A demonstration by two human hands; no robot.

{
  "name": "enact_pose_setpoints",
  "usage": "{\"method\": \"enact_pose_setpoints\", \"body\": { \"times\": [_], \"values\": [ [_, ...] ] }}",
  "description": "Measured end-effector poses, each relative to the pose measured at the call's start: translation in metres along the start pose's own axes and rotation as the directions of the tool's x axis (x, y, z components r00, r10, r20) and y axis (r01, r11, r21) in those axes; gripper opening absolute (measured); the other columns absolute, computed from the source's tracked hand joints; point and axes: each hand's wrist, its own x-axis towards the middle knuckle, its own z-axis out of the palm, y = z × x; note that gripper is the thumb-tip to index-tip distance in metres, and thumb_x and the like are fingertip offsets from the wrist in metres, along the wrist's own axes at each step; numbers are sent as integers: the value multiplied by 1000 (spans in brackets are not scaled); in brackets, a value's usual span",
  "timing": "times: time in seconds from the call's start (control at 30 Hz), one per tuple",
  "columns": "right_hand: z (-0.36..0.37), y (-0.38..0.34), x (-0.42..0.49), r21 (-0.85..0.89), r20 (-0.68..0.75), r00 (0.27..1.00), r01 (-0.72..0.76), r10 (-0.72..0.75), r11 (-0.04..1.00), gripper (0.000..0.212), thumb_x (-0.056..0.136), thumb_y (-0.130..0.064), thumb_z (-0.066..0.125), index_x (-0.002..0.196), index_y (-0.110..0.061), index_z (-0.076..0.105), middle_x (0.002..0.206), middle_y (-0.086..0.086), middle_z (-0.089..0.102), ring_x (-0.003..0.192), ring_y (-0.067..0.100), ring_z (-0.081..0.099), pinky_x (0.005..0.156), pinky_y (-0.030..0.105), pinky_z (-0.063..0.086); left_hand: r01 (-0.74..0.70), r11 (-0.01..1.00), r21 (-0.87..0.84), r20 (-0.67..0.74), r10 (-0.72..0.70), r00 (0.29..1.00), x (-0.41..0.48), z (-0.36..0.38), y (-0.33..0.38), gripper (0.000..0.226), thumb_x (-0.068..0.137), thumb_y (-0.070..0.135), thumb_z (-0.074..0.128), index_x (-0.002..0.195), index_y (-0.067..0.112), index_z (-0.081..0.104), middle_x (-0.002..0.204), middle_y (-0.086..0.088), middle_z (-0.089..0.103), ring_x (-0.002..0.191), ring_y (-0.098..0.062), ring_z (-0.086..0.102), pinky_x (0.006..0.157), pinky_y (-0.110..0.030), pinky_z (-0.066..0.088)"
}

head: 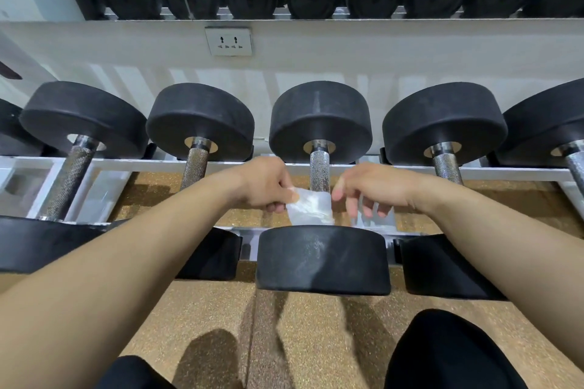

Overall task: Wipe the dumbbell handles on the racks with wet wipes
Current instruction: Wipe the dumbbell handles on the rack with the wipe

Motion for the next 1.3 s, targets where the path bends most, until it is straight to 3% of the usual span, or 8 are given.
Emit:
{"method": "enact_pose_setpoints", "body": {
  "times": [0.23,0.47,0.6,0.77,0.93,1.03,1.17,1.3],
  "values": [
    [3,-1,2,51,-201,980,26,-16,998,16,98,-17,48,101,-13,63,76,3,70,54,15,55,53,23,44,106,966,234,-328,-24,944,-9,-12,5,34,88,22,64,56,11,67,60,-4,67,66,-25,66,63,-35,56],
    [-1,-12,-11,110,-382,895,291,-230,950,18,94,-13,56,85,-11,72,71,3,66,56,13,57,50,23,45,333,920,209,-630,-134,765,-35,-39,-9,29,81,13,56,53,11,48,53,-7,45,67,-43,60,49,-32,37],
    [1,-25,-14,13,-459,817,400,-350,916,25,93,-8,55,99,-26,72,87,-13,68,70,2,59,68,19,48,-17,996,-91,-416,-22,909,-67,-50,-1,24,89,26,66,68,15,71,67,-5,68,69,-27,66,69,-40,57],
    [13,-50,-25,227,-153,861,509,-485,830,68,70,-12,56,135,-28,57,130,-2,60,115,11,62,97,33,54,-316,823,-473,-396,121,910,-70,-43,42,19,79,18,55,63,7,56,76,-26,54,75,-21,56,76,-41,53],
    [4,-49,-36,450,-90,853,495,-514,743,4,82,-12,63,82,-15,65,61,-9,57,60,3,56,63,20,47,-344,332,-878,-375,-31,927,-65,-38,58,43,86,10,38,45,21,49,54,-2,49,51,-18,56,50,-26,50],
    [-1,-42,-40,638,-85,878,411,-470,651,16,83,-12,61,68,-18,62,66,-2,56,64,13,58,67,25,50,-345,139,-928,-359,-96,928,-63,-30,55,44,94,9,28,55,16,48,53,1,49,46,-16,54,46,-23,48],
    [-3,-43,-42,479,-261,868,497,-423,724,17,81,-14,67,67,-20,59,64,-1,49,57,11,45,55,22,37,-238,124,-963,-261,-222,939,-49,-16,53,30,99,25,42,75,13,57,68,-3,62,67,-22,62,55,-24,52],
    [-2,-55,-41,297,-509,782,552,-360,779,19,91,-9,70,79,-16,57,59,-2,46,51,8,41,50,17,37,-101,130,-986,-118,-135,984,-48,-11,60,72,88,65,52,122,4,69,117,-16,73,110,-33,70,94,-42,55]
  ]
}}
